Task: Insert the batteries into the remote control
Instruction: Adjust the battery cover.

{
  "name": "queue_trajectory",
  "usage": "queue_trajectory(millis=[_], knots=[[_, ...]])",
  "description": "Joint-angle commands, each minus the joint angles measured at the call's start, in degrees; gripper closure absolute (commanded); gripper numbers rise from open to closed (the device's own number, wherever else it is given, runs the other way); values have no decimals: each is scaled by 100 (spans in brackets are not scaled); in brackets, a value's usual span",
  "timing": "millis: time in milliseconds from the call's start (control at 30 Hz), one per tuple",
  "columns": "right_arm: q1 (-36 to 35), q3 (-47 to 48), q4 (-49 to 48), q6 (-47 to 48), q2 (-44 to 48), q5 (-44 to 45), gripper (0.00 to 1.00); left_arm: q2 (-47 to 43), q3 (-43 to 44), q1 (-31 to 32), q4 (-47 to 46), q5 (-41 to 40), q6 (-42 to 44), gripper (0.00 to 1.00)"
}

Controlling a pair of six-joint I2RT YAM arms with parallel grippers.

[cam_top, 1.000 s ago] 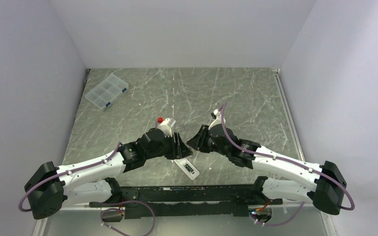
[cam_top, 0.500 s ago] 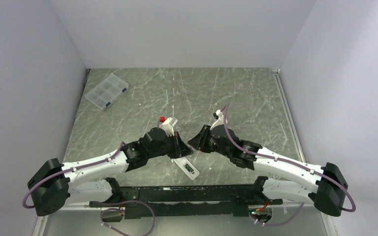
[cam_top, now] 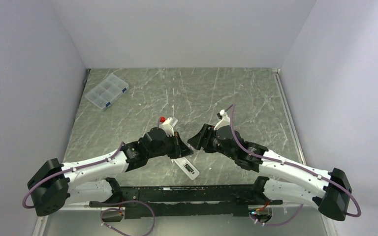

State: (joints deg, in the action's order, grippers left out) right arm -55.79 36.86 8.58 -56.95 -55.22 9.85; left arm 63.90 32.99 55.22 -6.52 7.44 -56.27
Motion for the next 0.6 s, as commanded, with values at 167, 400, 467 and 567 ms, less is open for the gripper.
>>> queue_trajectory(millis=[167,400,467,567], knots=[[7,315,746,958,610,80,34,-164,153,15,129,735,487,100],[16,463,1298,1940,1244,-317,36,-383,376,15,599,1709,963,100],[16,539,1437,2276,1411,-578,36,-388,461,15,713,2053,1124,100],[16,768,1795,2918,1572,-1107,37,-363,625,19,1077,2544,1348,100]])
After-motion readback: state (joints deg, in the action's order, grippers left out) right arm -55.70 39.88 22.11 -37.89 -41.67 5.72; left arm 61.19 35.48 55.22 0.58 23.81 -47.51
